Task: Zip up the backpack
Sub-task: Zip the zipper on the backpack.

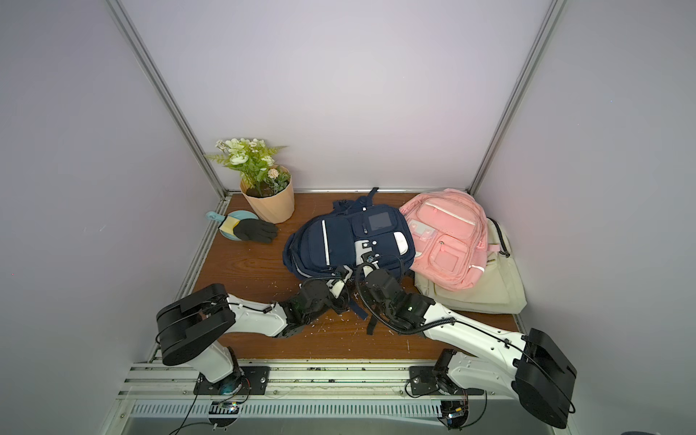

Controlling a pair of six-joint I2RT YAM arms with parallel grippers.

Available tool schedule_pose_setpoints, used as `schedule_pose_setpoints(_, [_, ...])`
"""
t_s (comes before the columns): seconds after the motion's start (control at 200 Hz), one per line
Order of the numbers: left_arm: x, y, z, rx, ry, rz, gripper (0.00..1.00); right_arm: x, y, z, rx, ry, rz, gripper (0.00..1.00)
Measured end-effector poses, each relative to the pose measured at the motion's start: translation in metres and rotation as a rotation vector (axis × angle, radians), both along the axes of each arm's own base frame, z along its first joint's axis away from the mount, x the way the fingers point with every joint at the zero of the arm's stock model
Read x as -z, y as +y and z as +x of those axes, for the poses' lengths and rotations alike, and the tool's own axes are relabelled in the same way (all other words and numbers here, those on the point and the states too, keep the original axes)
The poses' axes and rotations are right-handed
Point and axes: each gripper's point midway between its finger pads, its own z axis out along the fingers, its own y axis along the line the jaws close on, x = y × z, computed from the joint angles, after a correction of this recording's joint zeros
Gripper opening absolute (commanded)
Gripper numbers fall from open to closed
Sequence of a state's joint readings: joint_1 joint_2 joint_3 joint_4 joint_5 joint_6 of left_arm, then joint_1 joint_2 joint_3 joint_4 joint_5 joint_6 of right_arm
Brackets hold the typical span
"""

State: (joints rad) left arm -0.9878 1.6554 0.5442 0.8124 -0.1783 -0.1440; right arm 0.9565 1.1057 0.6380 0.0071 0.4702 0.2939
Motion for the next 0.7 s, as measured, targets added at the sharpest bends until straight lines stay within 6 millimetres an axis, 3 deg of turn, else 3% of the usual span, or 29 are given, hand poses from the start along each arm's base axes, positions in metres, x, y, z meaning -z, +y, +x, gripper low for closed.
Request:
schedule_pose_setpoints(0.5, [-0.003, 0.011, 0.019, -0.179, -0.041, -0.004, 0.4, -0.006, 0.01, -0.004, -0.022, -0.015, 0.034, 0.0])
schedule_pose_setpoints(0.701, [-0.014, 0.021, 0.024, -0.238, -0.069, -0.014, 0.28, -0.008, 0.011, -0.004, -0.021, -0.019, 0.043, 0.0])
